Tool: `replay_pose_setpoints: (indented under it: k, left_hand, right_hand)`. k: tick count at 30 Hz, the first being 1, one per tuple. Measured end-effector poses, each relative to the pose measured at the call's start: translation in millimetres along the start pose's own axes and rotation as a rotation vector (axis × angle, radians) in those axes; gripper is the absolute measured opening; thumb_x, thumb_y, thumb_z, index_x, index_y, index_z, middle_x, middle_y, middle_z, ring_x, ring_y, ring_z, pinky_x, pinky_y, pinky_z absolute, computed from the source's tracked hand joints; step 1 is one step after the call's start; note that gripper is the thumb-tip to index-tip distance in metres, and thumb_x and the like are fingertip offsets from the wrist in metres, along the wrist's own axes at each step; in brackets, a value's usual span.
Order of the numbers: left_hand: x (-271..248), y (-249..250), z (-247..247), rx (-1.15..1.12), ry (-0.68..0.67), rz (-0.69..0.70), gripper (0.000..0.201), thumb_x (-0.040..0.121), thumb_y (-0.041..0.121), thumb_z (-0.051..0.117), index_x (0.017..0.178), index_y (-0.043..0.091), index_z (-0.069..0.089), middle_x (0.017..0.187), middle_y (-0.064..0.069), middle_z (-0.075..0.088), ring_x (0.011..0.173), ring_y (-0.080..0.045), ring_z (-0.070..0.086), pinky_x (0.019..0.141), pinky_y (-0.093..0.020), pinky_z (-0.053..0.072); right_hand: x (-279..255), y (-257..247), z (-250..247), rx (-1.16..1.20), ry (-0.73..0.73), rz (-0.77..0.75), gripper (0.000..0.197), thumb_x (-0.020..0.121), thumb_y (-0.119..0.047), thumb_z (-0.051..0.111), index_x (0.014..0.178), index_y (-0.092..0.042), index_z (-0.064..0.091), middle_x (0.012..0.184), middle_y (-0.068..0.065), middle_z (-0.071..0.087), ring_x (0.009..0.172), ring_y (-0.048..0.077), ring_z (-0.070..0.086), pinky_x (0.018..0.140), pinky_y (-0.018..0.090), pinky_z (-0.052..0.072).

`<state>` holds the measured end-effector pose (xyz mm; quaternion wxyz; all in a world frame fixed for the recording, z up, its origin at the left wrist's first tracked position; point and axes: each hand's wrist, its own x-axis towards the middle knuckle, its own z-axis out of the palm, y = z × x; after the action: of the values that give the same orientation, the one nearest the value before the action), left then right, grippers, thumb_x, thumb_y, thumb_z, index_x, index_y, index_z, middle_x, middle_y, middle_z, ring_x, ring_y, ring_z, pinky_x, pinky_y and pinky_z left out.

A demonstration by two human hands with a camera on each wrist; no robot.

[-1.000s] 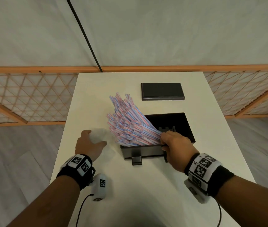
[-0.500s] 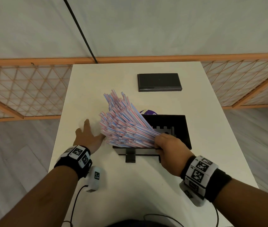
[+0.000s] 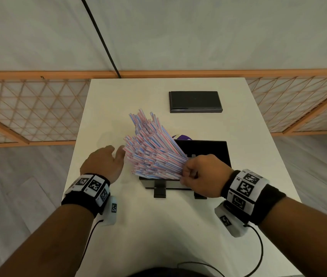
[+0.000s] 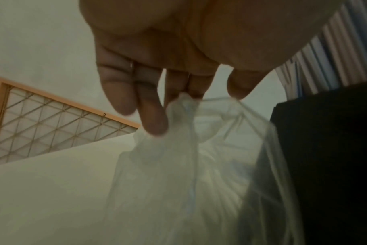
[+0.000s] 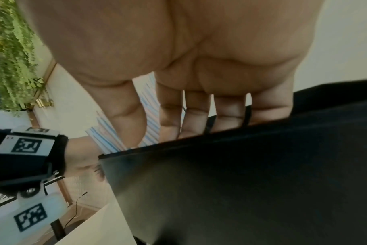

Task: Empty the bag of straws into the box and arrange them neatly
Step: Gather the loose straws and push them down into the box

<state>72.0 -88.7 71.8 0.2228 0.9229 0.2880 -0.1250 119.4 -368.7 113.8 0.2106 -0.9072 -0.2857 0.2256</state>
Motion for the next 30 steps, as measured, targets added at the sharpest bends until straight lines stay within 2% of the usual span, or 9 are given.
replay_pose_setpoints:
  k: [2, 4, 6, 10, 15, 21, 24, 26, 30]
  left_hand:
    - [-1.0, -0.4, -3.7, -0.058, 0.043, 0.079, 0.041, 0.104, 0.040, 0.044, 0.116, 0.009, 0.067, 0.119, -0.016, 0.071, 0.108, -0.038, 0.063, 0.093, -0.044, 0.051]
    - [-4.2, -0.8, -4.3, -0.100, 0.097, 0.165, 0.028, 0.102, 0.034, 0.049, 0.091, 0.011, 0.061, 0.097, -0.013, 0.068, 0.089, -0.034, 0.059, 0.079, -0.036, 0.044]
    - [-5.9, -4.2, -1.8, -0.156, 0.112, 0.196, 0.019, 0.101, 0.030, 0.057, 0.095, 0.015, 0.066, 0.097, 0.000, 0.065, 0.082, -0.025, 0.058, 0.079, -0.031, 0.039]
    - [-9.4, -7.9, 1.5, -0.415, 0.059, 0.133, 0.006, 0.098, 0.029, 0.066, 0.098, 0.026, 0.071, 0.104, 0.009, 0.071, 0.062, -0.010, 0.073, 0.071, -0.030, 0.055]
    - [-16.9, -9.1, 4.3, -0.403, 0.180, 0.182, 0.015, 0.093, 0.023, 0.074, 0.087, 0.030, 0.063, 0.083, 0.001, 0.059, 0.064, -0.026, 0.069, 0.071, -0.043, 0.061]
    - [-49.6, 3.8, 4.7, -0.888, 0.005, 0.131, 0.025, 0.103, 0.007, 0.052, 0.081, -0.005, 0.058, 0.057, -0.009, 0.054, 0.036, -0.026, 0.048, 0.046, -0.034, 0.045]
    - [-67.8, 17.2, 4.3, -1.069, -0.086, 0.067, 0.048, 0.103, 0.039, 0.052, 0.077, -0.001, 0.059, 0.059, -0.015, 0.058, 0.035, -0.025, 0.046, 0.041, -0.028, 0.041]
    - [-73.5, 23.4, 3.6, -0.959, -0.141, 0.093, 0.066, 0.083, 0.064, 0.062, 0.078, -0.001, 0.063, 0.061, -0.014, 0.064, 0.039, -0.025, 0.051, 0.041, -0.031, 0.045]
    - [-71.0, 32.5, 3.1, -0.841, -0.170, 0.053, 0.055, 0.088, 0.051, 0.076, 0.077, -0.003, 0.070, 0.061, -0.014, 0.066, 0.043, -0.024, 0.056, 0.048, -0.034, 0.052]
  right_hand:
    - [1.1, -0.8, 4.7, 0.024, 0.012, 0.000, 0.019, 0.086, -0.037, 0.070, 0.079, -0.020, 0.066, 0.071, -0.006, 0.065, 0.064, 0.009, 0.057, 0.066, 0.023, 0.048]
    - [1.3, -1.4, 8.7, 0.018, 0.036, -0.002, 0.021, 0.086, -0.040, 0.069, 0.081, -0.020, 0.066, 0.071, -0.006, 0.064, 0.060, 0.006, 0.053, 0.062, 0.020, 0.042]
    - [0.6, -3.1, 11.1, 0.000, 0.033, -0.004, 0.022, 0.088, -0.041, 0.067, 0.085, -0.020, 0.068, 0.072, -0.006, 0.064, 0.062, 0.008, 0.055, 0.062, 0.018, 0.042]
    - [-0.9, -3.6, 13.2, -0.011, 0.028, -0.013, 0.023, 0.089, -0.042, 0.065, 0.089, -0.019, 0.070, 0.072, -0.004, 0.064, 0.062, 0.011, 0.057, 0.066, 0.023, 0.050]
    - [-1.0, -2.0, 17.6, 0.001, 0.032, -0.019, 0.026, 0.090, -0.044, 0.063, 0.086, -0.018, 0.066, 0.071, -0.002, 0.063, 0.065, 0.016, 0.058, 0.063, 0.026, 0.047]
    - [0.0, 1.1, 21.3, -0.040, -0.041, 0.066, 0.041, 0.088, -0.064, 0.053, 0.070, -0.029, 0.044, 0.067, -0.008, 0.052, 0.059, 0.007, 0.050, 0.059, 0.022, 0.040]
    - [2.2, -0.7, 22.8, -0.023, -0.037, 0.020, 0.040, 0.091, -0.060, 0.053, 0.071, -0.026, 0.047, 0.067, -0.006, 0.054, 0.062, 0.011, 0.052, 0.059, 0.025, 0.041]
    - [3.5, -1.1, 23.9, 0.018, -0.014, -0.040, 0.036, 0.093, -0.054, 0.055, 0.076, -0.022, 0.053, 0.069, -0.003, 0.055, 0.065, 0.016, 0.055, 0.062, 0.030, 0.046]
    - [3.5, -3.0, 24.9, 0.036, -0.004, -0.075, 0.033, 0.096, -0.048, 0.054, 0.087, -0.017, 0.060, 0.072, -0.003, 0.058, 0.067, 0.017, 0.056, 0.064, 0.031, 0.049]
